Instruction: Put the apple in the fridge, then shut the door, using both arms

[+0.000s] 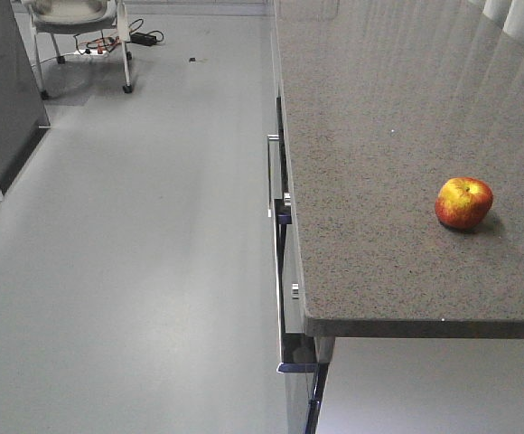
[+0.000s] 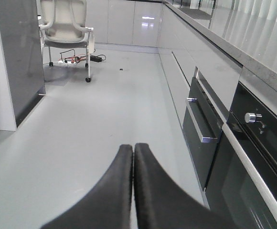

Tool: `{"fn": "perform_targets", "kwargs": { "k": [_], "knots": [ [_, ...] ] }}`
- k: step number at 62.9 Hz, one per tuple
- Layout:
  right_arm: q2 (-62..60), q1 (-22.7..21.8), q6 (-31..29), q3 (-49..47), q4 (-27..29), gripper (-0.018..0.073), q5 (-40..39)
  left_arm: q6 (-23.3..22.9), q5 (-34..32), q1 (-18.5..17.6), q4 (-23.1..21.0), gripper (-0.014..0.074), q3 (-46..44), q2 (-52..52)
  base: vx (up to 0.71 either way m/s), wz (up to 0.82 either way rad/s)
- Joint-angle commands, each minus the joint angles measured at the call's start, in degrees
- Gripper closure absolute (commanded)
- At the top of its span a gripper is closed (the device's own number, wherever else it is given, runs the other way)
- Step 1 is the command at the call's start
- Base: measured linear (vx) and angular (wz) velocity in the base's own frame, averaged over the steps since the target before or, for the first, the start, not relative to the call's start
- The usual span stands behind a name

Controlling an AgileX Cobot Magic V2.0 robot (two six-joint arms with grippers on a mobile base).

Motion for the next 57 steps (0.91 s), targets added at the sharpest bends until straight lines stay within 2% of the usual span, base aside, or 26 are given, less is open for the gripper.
{"fn": "perform_targets", "kwargs": {
  "k": [1,57],
  "knots": [
    [-1.00,-0.17,0.04,0.69,-0.50,0.0566,-4.19,-0.04,-4.04,-0.36,-0.14,0.0603,1.59,-0.82,0.00,0.00],
    [-1.00,-0.17,0.04,0.69,-0.50,0.0566,-4.19,-0.04,-4.04,-0.36,-0.14,0.0603,1.59,-0.82,0.00,0.00]
  ]
}}
